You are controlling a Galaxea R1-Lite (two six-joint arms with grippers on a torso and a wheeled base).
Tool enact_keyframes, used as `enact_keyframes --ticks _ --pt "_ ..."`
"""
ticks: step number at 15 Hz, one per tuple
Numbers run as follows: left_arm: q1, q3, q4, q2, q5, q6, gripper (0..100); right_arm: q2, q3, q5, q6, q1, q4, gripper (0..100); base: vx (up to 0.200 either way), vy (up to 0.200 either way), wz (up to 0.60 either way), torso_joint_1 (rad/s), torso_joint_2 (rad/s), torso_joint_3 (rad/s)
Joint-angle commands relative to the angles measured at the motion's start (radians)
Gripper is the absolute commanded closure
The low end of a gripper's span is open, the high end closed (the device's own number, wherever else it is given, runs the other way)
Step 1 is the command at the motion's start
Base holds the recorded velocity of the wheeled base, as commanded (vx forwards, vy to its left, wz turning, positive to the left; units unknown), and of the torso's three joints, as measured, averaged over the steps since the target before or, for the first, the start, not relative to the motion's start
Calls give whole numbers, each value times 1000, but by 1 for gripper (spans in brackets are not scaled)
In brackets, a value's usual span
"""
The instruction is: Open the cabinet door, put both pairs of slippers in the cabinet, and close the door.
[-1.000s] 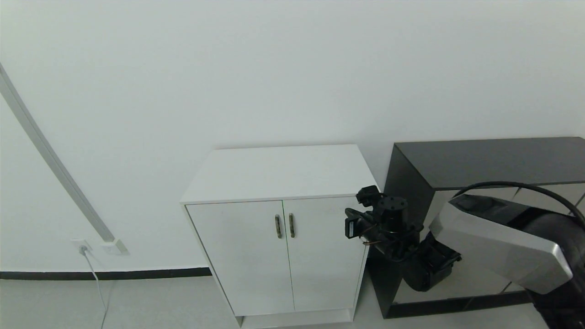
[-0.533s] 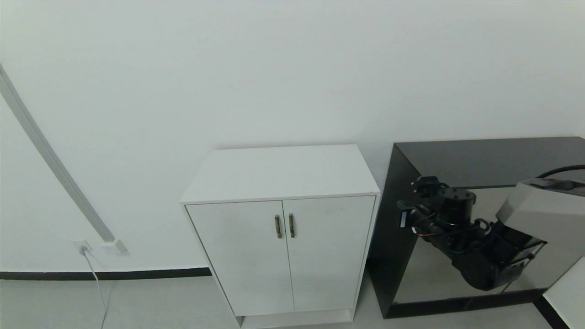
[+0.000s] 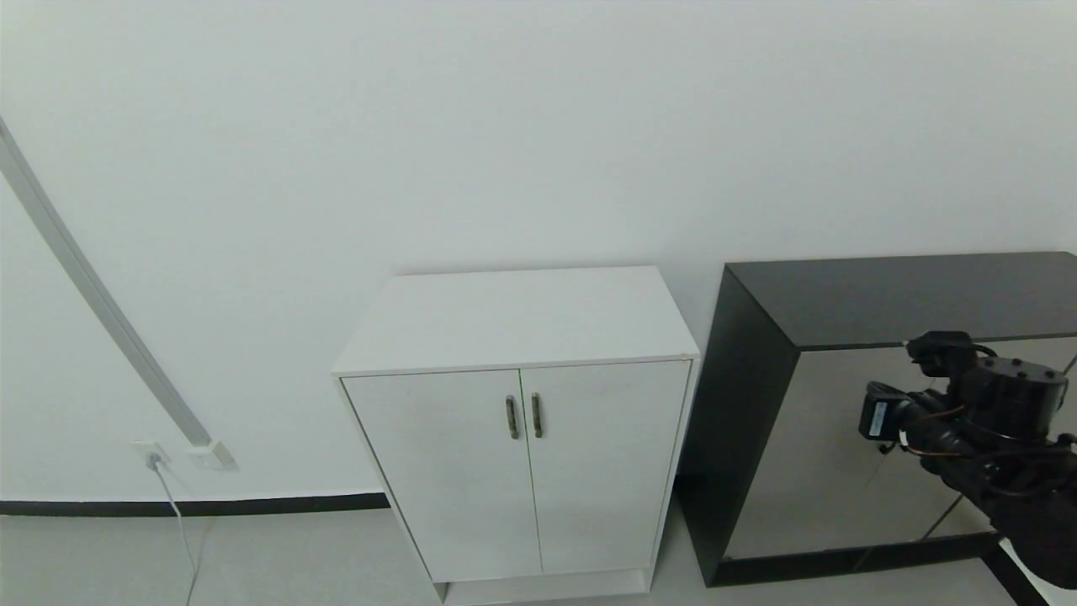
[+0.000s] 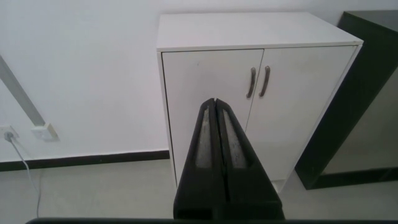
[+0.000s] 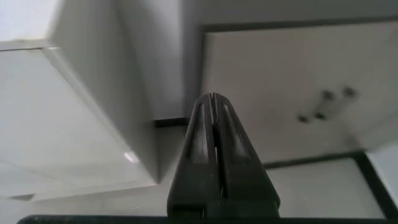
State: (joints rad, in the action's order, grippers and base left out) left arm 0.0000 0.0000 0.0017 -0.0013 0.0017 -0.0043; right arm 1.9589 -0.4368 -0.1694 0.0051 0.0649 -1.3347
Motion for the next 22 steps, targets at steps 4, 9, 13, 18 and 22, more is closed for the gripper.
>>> enact_keyframes --ticks 4,9,13,18,22 --pt "0 0 0 1 0 0 100 -184 274 28 -7 -79 -127 100 0 0 0 0 0 0" --pt "0 0 0 1 1 0 100 -258 437 79 -8 -79 -182 100 0 0 0 0 0 0" --pt "0 0 0 1 1 0 100 -426 437 88 -5 -45 63 100 0 0 0 0 0 0" --pt "0 0 0 1 1 -2 100 -836 437 223 -14 7 588 100 0 0 0 0 0 0" --pt "0 0 0 1 1 0 100 -1095 437 274 -14 9 934 100 0 0 0 0 0 0"
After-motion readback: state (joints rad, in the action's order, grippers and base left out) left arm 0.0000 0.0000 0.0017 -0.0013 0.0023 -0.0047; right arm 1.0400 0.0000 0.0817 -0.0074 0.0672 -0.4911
